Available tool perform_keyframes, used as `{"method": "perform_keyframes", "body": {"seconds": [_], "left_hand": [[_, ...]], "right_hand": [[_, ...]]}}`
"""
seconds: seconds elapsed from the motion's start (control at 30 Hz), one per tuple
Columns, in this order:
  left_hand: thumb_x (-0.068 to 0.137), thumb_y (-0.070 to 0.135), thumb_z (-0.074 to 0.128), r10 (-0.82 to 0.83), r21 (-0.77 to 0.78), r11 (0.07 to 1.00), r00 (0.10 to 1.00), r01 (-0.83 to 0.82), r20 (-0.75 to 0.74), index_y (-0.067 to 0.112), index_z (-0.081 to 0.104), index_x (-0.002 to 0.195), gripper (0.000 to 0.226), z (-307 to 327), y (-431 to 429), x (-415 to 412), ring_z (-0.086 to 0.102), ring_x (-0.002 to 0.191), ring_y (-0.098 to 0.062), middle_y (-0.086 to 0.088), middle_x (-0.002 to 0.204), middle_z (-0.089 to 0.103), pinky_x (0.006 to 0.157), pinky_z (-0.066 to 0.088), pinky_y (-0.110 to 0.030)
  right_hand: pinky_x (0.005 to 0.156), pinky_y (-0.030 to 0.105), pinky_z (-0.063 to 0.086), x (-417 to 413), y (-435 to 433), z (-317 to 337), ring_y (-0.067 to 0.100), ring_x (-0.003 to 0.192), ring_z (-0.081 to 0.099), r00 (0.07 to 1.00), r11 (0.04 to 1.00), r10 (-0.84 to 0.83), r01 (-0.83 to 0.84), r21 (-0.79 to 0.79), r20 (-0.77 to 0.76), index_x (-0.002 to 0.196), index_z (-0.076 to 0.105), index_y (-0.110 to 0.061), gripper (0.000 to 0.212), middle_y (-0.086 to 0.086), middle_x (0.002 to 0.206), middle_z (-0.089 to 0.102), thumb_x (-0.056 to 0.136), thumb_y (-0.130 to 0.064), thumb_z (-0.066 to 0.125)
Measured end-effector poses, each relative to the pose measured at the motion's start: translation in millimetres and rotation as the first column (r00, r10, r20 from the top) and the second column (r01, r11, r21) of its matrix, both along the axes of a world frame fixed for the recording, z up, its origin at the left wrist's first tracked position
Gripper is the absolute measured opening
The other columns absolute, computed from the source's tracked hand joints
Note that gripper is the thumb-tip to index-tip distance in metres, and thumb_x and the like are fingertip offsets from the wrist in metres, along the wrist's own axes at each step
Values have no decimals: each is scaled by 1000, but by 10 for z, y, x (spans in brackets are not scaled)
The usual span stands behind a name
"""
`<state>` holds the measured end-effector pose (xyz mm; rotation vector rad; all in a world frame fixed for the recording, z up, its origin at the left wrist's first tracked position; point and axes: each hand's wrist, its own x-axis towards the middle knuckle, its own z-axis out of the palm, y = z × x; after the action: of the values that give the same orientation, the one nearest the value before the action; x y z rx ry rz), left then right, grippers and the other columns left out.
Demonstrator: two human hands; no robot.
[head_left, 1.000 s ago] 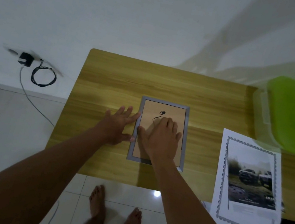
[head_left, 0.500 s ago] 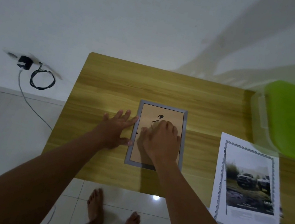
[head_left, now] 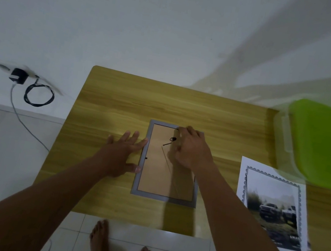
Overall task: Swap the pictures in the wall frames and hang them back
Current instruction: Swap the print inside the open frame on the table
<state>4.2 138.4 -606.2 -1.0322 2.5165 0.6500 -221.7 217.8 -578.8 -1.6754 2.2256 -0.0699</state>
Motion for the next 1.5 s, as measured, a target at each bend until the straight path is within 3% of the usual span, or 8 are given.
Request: {"method": "perform_keyframes", "body": {"seconds": [0.37, 0.53, 0.73, 0.87, 1.07, 1.33, 1.43, 1.5], "left_hand": [[85, 54, 62, 17, 11, 1000, 1000, -17, 2, 43, -5, 151, 94, 19, 3, -2, -13, 148, -19, 3, 161, -11, 116, 2, -60], [85, 54, 62, 16, 14, 1000, 1000, -16, 10, 43, -6, 151, 95, 26, 3, -11, -14, 148, -20, 4, 161, -12, 116, 1, -60], [86, 55, 60, -2, 7, 1000, 1000, 2, 20, 42, -7, 151, 94, 30, -2, -7, -13, 148, -21, 2, 161, -12, 117, 3, -60], [86, 55, 61, 9, 8, 1000, 1000, -9, 22, 43, -6, 151, 94, 28, -2, -14, -13, 149, -21, 2, 162, -11, 116, 3, -61], [86, 56, 59, 2, -5, 1000, 1000, -2, 27, 41, -5, 151, 93, 35, 3, -22, -10, 149, -22, 1, 162, -10, 116, 5, -61], [86, 57, 59, 18, 2, 1000, 1000, -18, -1, 40, -3, 152, 93, 14, 11, 4, -9, 149, -22, 1, 162, -8, 115, 6, -60], [85, 57, 60, 36, -40, 999, 999, -36, -1, 28, 4, 155, 94, 26, 45, -12, -5, 150, -23, -1, 163, -5, 116, 10, -57], [87, 55, 60, 78, -64, 995, 997, -77, 13, 21, 11, 155, 91, 23, 122, -50, -2, 150, -26, -6, 163, -3, 117, 14, -54]], "right_hand": [[107, 35, 29, -58, -26, -60, 28, 119, 50, 994, 994, 100, -101, -30, -36, 127, 58, -11, 44, 13, 120, 59, 85, -19, 50], [103, 39, 33, -68, -57, -143, 27, 120, 49, 984, 989, 144, -143, 24, -100, 119, 62, -10, 75, 11, 114, 65, 73, -38, 9], [100, 45, 37, -115, -113, -291, 34, 116, 49, 980, 987, 121, -101, 128, -156, 118, 54, -12, 74, 16, 122, 56, 72, -41, 4], [115, 54, 26, -7, 138, -233, 42, 143, 22, 998, 996, 25, -19, 83, -65, 152, 26, -9, 62, 26, 156, 22, 98, -38, 16], [124, 45, 6, 281, 766, -330, 27, 152, -6, 977, 982, -187, 185, 29, 100, 156, 3, -5, 66, 16, 164, 0, 105, -44, 18], [118, 39, 29, 434, 1053, -187, 28, 149, 21, 972, 977, -215, 215, 7, 91, 154, 22, -6, 55, 14, 158, 30, 105, -27, 31], [93, 39, 54, 463, 1079, -176, 27, 110, 61, 921, 924, -348, 369, -104, 173, 132, 51, -7, 36, 13, 119, 63, 105, -26, 38], [79, 34, 54, 441, 1030, -152, 22, 93, 61, 867, 870, -442, 477, -127, 230, 123, 53, -7, 31, 10, 109, 59, 103, -27, 41]]}}
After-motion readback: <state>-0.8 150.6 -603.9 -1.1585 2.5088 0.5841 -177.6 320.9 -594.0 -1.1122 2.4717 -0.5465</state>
